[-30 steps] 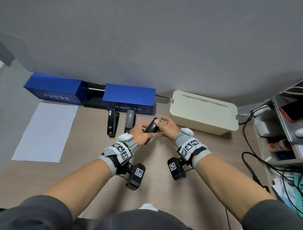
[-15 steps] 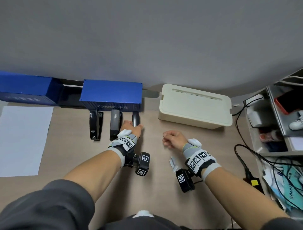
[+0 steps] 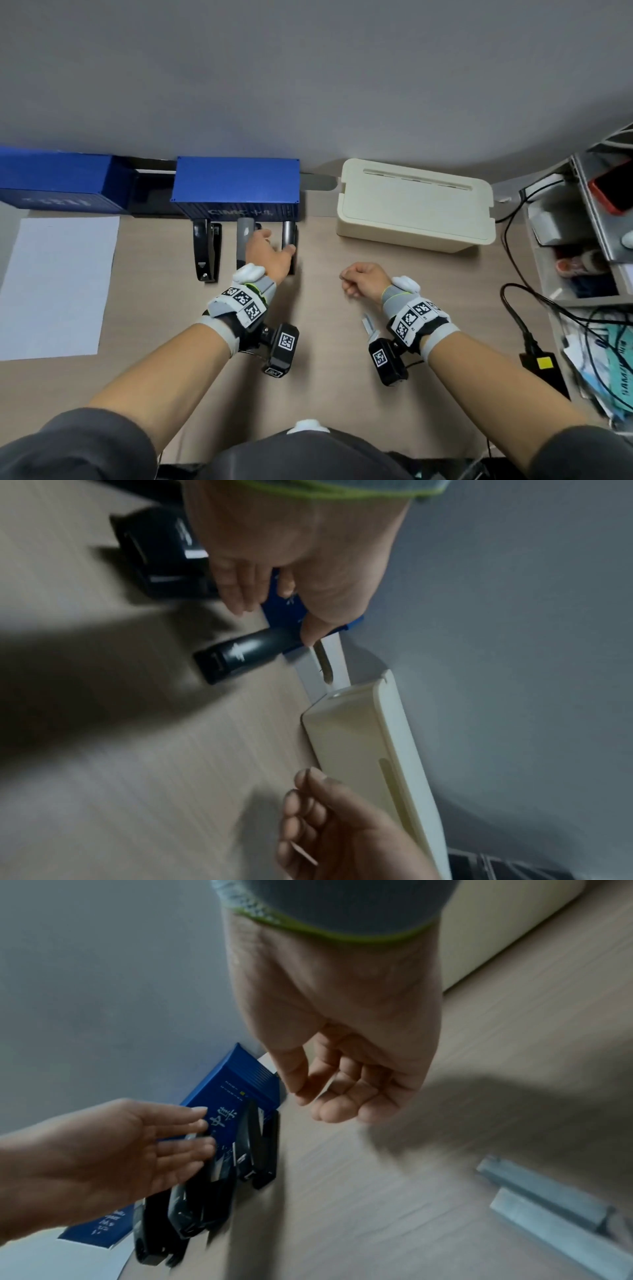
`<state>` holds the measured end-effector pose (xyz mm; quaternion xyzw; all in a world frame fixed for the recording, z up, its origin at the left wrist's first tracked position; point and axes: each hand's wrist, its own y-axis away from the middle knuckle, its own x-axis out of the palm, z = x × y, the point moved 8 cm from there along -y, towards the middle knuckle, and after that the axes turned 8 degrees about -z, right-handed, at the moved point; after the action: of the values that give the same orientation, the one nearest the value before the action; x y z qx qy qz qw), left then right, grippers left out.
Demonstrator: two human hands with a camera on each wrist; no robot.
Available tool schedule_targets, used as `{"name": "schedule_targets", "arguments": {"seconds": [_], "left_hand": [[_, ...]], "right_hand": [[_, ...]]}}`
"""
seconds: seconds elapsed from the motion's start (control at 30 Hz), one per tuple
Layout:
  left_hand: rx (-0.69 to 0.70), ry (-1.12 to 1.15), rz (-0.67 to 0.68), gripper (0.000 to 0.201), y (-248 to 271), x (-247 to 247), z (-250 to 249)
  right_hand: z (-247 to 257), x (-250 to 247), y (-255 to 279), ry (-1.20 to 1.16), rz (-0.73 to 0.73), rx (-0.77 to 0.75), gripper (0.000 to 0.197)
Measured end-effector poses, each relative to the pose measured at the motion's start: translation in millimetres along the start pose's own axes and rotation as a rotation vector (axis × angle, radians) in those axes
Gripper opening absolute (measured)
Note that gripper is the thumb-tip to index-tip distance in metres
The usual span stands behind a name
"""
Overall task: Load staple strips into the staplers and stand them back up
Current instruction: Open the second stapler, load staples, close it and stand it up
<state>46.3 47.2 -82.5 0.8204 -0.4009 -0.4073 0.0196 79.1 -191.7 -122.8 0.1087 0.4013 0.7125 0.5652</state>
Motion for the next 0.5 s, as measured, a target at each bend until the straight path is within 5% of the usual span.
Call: {"name": "schedule_targets", "arguments": {"seconds": [0.1,0.17,0.23,0.37,0.5], "left_hand": [[0.122,-0.031,-0.199,0.052,1.3,-31.5,-1.4],[0.079,-0.170,-0.246,0.063,-0.6,-42.9,9.6],[-0.014,-0.213,-0.188,0.071,-1.4,-42.6,27.4],[-0.079,-0.099,-0.092,0.047,-0.1,-45.5,39.5],[-0.133,-0.103,-0.033,0.049,8.6,-66.6,54.2]], "right_hand": [[1.8,9.5,9.2,0.021,0.014,-0.021,0.021],[4.0,10.9,18.4,0.023,0.004,-0.041,0.022],[7.5,9.2,28.2,0.021,-0.012,-0.069,0.023],[17.1,6.9,36.4,0.032,-0.032,-0.102,0.024],[24.5,8.8,46.2,0.033,-0.030,-0.135,0.024]]}}
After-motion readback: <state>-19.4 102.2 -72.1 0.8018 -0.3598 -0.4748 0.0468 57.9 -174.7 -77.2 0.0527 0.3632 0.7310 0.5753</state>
